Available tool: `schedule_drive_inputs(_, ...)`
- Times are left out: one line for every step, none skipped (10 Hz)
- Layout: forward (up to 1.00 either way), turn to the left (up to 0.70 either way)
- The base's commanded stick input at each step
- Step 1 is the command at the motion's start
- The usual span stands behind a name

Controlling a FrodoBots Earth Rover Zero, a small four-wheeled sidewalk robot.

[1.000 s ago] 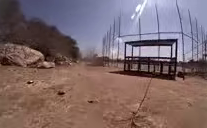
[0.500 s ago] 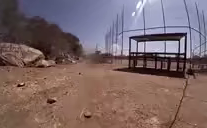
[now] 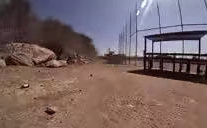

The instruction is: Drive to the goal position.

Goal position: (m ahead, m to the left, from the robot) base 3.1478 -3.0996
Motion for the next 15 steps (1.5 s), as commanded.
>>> schedule_drive_inputs(1.00, 0.00)
schedule_drive_inputs(1.00, 0.00)
schedule_drive_inputs(1.00, 0.00)
schedule_drive_inputs(1.00, 0.00)
schedule_drive_inputs(1.00, 0.00)
schedule_drive_inputs(1.00, 0.00)
schedule_drive_inputs(1.00, 0.00)
schedule_drive_inputs(1.00, 0.00)
schedule_drive_inputs(1.00, 0.00)
schedule_drive_inputs(1.00, 0.00)
schedule_drive_inputs(1.00, 0.00)
schedule_drive_inputs(1.00, 0.00)
schedule_drive_inputs(1.00, 0.00)
schedule_drive_inputs(1.00, 0.00)
schedule_drive_inputs(1.00, 0.00)
